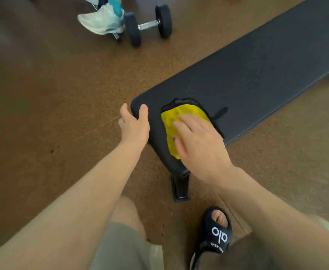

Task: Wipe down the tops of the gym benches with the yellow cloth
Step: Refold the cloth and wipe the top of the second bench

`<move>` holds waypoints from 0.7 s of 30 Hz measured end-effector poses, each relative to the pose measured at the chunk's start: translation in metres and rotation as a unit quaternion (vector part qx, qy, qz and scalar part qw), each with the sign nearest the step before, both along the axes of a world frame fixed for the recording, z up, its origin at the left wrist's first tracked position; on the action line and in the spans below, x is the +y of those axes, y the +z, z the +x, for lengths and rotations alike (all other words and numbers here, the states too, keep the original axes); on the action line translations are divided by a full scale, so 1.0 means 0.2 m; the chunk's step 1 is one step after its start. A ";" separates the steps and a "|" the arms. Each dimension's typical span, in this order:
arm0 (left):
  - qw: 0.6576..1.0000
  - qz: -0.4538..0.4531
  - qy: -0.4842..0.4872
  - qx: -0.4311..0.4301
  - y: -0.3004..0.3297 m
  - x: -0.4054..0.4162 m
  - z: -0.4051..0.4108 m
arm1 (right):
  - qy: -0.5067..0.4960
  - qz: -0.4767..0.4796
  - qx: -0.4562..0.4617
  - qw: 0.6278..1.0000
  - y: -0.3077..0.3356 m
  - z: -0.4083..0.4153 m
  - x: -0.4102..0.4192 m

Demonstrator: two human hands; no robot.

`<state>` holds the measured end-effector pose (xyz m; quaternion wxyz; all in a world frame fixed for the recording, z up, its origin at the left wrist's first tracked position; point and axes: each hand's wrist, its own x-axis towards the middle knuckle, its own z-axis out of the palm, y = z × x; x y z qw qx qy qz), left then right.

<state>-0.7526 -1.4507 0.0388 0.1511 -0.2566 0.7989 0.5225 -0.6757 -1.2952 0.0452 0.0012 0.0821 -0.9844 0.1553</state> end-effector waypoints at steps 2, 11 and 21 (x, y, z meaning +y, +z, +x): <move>0.999 0.025 0.027 0.033 -0.12 0.01 -0.04 | 0.015 0.065 -0.020 0.998 -0.12 -0.03 -0.05; 0.985 0.103 0.097 0.102 -0.30 0.02 -0.07 | -0.010 0.073 -0.006 0.997 -0.25 -0.03 -0.09; 0.985 0.108 0.083 0.102 -0.33 0.01 -0.09 | -0.050 0.083 -0.057 0.994 -0.26 -0.58 -0.10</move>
